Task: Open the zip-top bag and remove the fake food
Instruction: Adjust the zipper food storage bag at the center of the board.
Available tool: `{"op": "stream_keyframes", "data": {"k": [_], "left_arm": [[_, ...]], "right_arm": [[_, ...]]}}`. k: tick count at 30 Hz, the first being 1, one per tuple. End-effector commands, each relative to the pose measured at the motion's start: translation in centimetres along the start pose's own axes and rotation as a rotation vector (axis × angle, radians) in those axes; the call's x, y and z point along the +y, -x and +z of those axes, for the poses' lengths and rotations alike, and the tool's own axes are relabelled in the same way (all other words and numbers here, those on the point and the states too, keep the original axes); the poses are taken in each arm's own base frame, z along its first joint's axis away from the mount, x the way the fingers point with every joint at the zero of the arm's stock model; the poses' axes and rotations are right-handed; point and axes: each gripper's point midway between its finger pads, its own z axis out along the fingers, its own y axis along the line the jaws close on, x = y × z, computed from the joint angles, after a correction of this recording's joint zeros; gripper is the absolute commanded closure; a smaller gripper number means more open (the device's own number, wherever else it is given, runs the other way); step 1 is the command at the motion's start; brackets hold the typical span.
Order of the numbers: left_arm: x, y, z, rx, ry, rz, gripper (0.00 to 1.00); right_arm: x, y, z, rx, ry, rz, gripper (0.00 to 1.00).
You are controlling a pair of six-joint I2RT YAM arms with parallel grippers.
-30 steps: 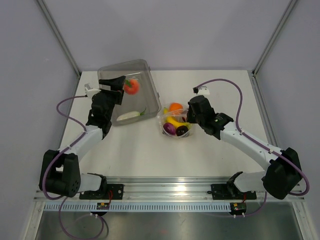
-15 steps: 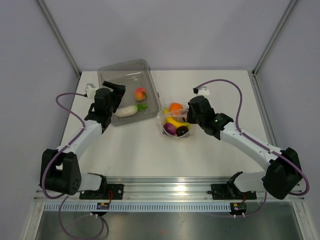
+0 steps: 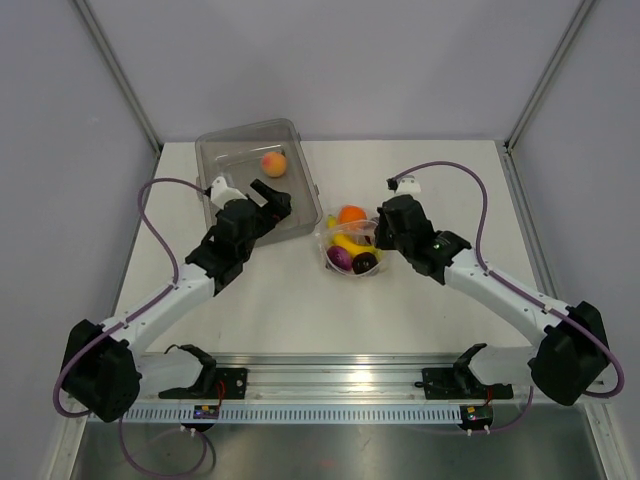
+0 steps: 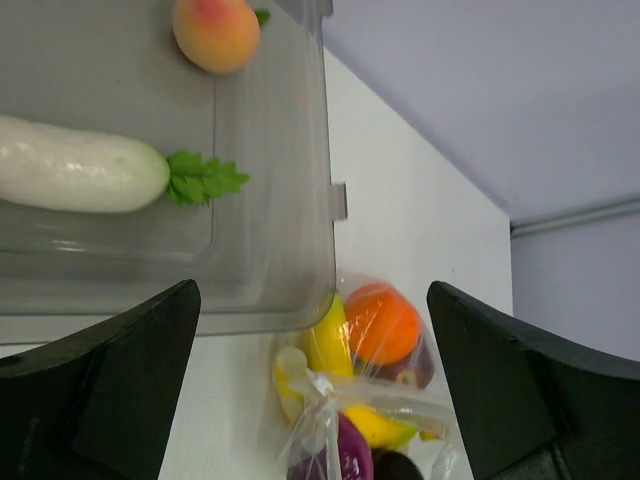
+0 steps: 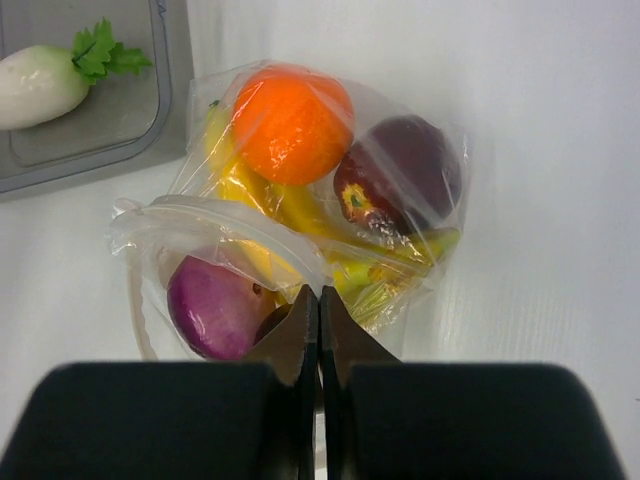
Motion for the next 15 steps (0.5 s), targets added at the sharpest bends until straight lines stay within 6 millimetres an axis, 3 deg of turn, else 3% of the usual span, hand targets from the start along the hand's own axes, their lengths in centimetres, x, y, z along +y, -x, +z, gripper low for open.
{"op": "stream_keyframes", "data": {"k": [1,7,11,15], "left_arm": [[-1.5,-0.7,-0.4,0.0,-0.054,0.073,0.01],[-1.4,-3.9,-0.9,0.077,-0.127,0.094,0.01],[-2.6,-4.6,-1.0,0.101,-0.203,0.105,0.01],[-4.2,-5.7,-0.9,0.152,-0.286,0.123,0.02]], "right_arm": [[1.4,1.9,-1.2,-0.073,0.083,-0.028,0.98],[2.0,1.9,-1.7,-0.072,0.134,-0.051,0.91],[2.8,1.8,-2.2,-0.071,0.184,-0.059,0.91],[3.2,1.6,-2.0,-0.061,0.199,-0.059,1.0]]}}
